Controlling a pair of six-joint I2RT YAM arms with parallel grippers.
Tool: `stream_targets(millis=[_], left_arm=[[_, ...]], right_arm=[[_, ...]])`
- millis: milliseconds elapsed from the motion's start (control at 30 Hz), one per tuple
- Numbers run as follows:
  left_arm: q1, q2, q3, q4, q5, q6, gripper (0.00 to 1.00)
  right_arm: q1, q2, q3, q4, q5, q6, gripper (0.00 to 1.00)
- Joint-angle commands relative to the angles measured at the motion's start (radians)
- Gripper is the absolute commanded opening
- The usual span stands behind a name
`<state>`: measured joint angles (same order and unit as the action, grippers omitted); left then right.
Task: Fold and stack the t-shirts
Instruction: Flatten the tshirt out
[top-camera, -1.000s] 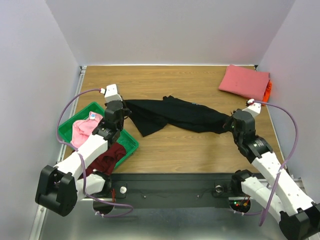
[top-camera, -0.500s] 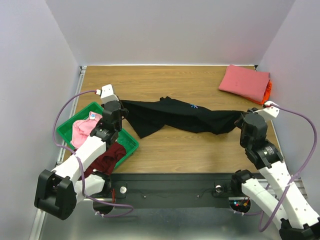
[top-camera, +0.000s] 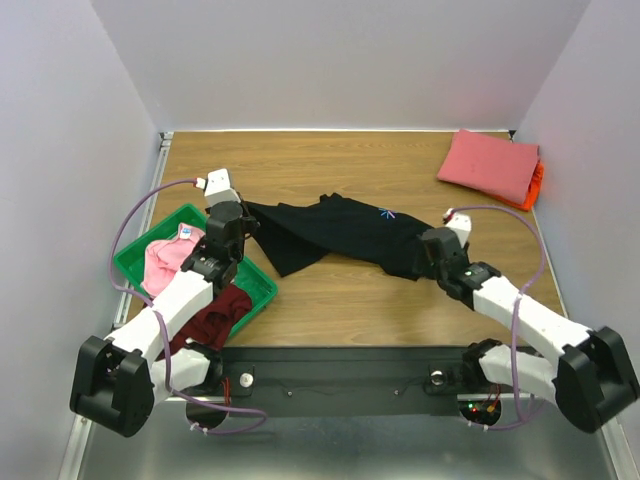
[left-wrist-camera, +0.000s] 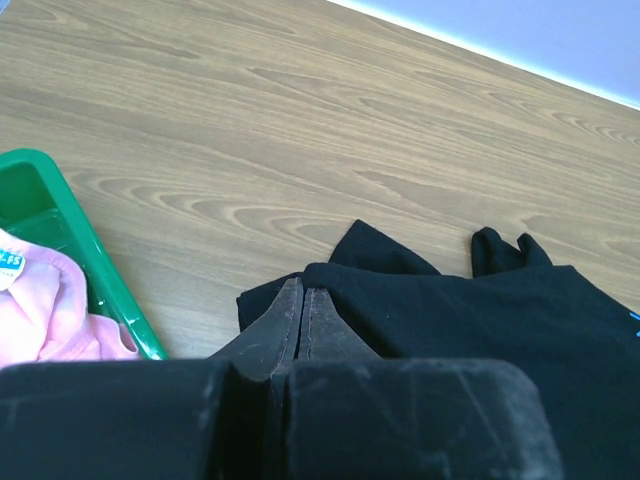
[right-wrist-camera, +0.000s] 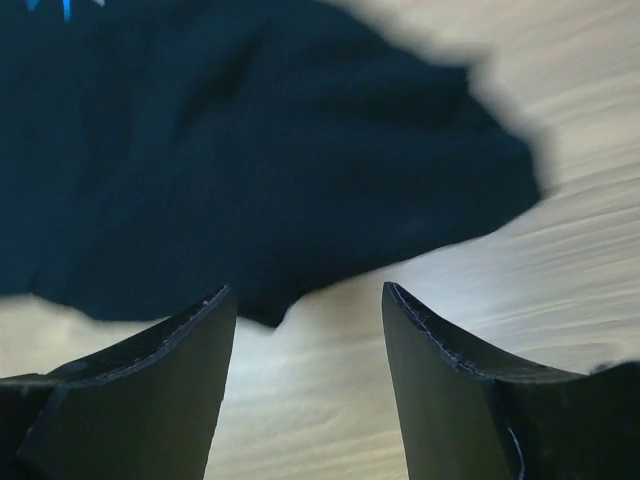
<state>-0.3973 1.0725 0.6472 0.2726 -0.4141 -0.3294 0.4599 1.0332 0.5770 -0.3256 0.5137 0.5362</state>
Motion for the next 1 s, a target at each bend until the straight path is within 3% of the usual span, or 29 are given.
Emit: stream_targets(millis=[0,500,967], left_arm=[[0.003,-0.006,0.006,0.042,-0.002,0.004,0.00],[0.003,0.020,0.014,0.047,0.005,0.006,0.00],[0.003,0.030,0.017,0.048,-0.003,0.006,0.00]], right_arm=[[0.075,0.057,-0.005,0.105,-0.079,0.057,0.66],[0.092,0.191,-0.043,0.168,-0.092,0.094,0.66],[0.094,0.214,-0.092,0.200,-0.107,0.119,0.61]])
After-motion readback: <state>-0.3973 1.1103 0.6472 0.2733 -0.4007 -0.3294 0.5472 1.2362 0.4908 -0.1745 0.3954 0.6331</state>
